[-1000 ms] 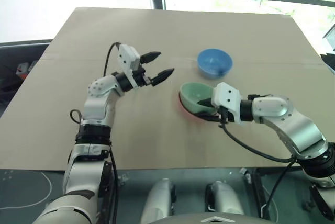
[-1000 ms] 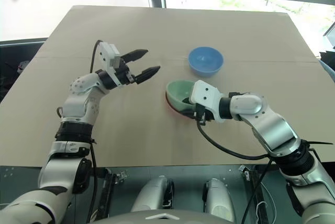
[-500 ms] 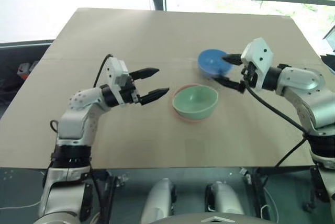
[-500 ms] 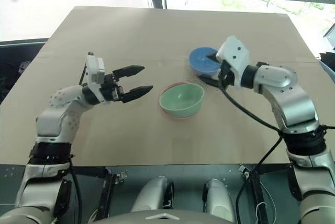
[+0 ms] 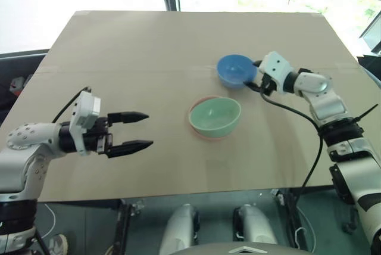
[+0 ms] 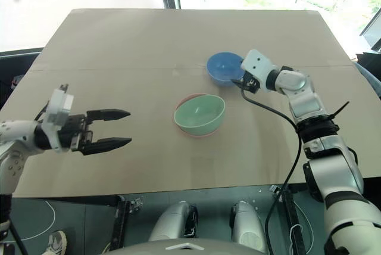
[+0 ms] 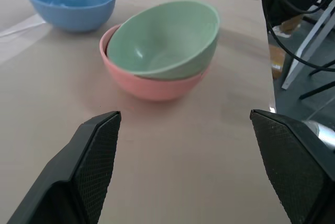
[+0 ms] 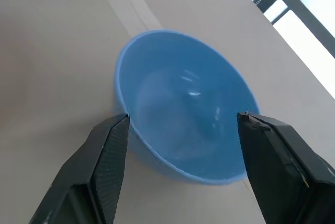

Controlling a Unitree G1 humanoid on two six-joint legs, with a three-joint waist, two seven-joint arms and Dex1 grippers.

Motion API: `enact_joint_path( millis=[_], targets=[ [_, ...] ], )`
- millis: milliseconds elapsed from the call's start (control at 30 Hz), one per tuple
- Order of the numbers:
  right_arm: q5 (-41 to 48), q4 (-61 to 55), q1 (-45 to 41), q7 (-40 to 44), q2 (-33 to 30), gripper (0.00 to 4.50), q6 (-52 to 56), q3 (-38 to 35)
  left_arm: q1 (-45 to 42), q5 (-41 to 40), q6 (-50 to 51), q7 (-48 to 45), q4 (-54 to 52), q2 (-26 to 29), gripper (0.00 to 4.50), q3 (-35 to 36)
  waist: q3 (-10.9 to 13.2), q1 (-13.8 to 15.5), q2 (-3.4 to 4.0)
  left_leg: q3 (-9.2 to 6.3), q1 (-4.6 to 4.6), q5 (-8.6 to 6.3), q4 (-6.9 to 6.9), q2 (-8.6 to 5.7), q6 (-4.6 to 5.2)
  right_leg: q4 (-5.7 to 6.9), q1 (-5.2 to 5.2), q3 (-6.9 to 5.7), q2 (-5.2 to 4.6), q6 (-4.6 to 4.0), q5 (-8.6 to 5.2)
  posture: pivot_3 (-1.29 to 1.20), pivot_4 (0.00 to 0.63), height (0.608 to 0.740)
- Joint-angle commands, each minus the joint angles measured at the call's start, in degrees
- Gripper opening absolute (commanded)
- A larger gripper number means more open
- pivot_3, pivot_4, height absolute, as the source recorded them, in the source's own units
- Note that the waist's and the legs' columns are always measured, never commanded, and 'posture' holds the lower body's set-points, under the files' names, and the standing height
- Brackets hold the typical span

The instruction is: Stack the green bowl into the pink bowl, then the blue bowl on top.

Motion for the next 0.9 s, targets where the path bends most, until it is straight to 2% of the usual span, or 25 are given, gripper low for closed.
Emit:
enact_joint_path(
  millis=[33,167,300,467,500,633,700,800,900],
  targets=[
    [-2.9,4.2,-3.0,1.1,0.7,3.42,-5.9,1.5,1.3,-1.8,0.2,1.4,-4.2,0.1,4.20,3.1,0.0,0.0,0.01,0.00,0.00,0.00,0.00,-0.01,0.00,0.00,0.00,0.00,0.00,0.00,0.00,0.00,0.150,0.740],
    [-9.2,14.3,-5.9,-2.9,2.4,3.42,-11.7,4.8,2.1,-2.3,0.4,3.5,-6.1,-0.9,4.20,3.4,0.0,-0.3,0.01,0.00,0.05,0.02,-0.01,0.00,-0.04,-0.01,0.02,0.01,0.01,0.00,0.00,0.00,0.150,0.740],
    [-12.9,22.0,-9.2,-6.4,3.1,2.62,-16.0,6.2,2.5,-2.7,0.4,5.2,-7.3,-1.6,4.20,3.5,0.0,-0.5,0.03,0.00,0.08,0.08,-0.09,0.00,-0.13,0.01,-0.02,0.03,0.01,-0.01,0.00,0.00,0.150,0.740],
    [-14.4,25.1,-11.2,-6.6,2.6,0.36,-19.8,5.9,2.1,-3.4,0.3,7.2,-7.9,-2.9,4.20,3.1,0.0,-0.7,0.07,0.01,0.08,0.11,-0.20,0.01,-0.18,0.00,-0.04,0.04,0.04,-0.01,0.00,0.00,0.150,0.740],
    [-14.4,25.1,-11.4,-6.5,2.3,0.08,-20.3,5.7,1.8,-3.6,0.5,7.7,-8.1,-3.2,4.20,2.9,0.0,-0.7,0.07,0.00,0.09,0.11,-0.21,0.01,-0.19,-0.01,-0.03,0.03,0.04,-0.02,0.00,0.00,0.150,0.740],
    [-12.7,22.4,-11.5,-4.9,0.6,0.08,-21.5,3.7,0.8,-3.4,0.4,8.6,-8.0,-4.1,4.20,1.6,0.0,-0.6,0.07,-0.01,0.08,0.12,-0.22,0.01,-0.20,-0.02,-0.02,0.01,0.04,-0.01,0.00,0.00,0.150,0.740],
    [-8.5,17.1,-10.4,-0.1,-0.7,0.08,-20.4,1.3,0.1,-3.2,0.4,8.8,-7.8,-4.6,4.20,1.0,0.1,-0.5,0.13,-0.01,0.08,0.12,-0.21,0.00,-0.20,-0.02,-0.02,0.01,0.03,-0.01,0.00,0.00,0.150,0.740],
    [2.5,-0.7,-5.4,12.3,-3.0,0.08,-10.1,-2.0,-0.9,-3.2,0.5,9.0,-7.1,-5.0,4.20,0.3,0.1,-0.4,0.16,-0.03,0.07,0.12,-0.22,0.02,-0.20,-0.04,-0.02,0.01,0.03,-0.01,0.00,0.00,0.150,0.740],
    [16.8,-32.1,2.7,20.2,-9.6,0.08,12.7,-3.7,-2.0,-2.5,0.0,8.3,-5.4,-5.2,4.20,-0.5,0.2,0.1,0.23,-0.12,0.02,0.12,-0.28,0.08,-0.20,-0.12,0.01,-0.10,0.05,-0.02,0.00,0.00,0.150,0.740]
  ],
)
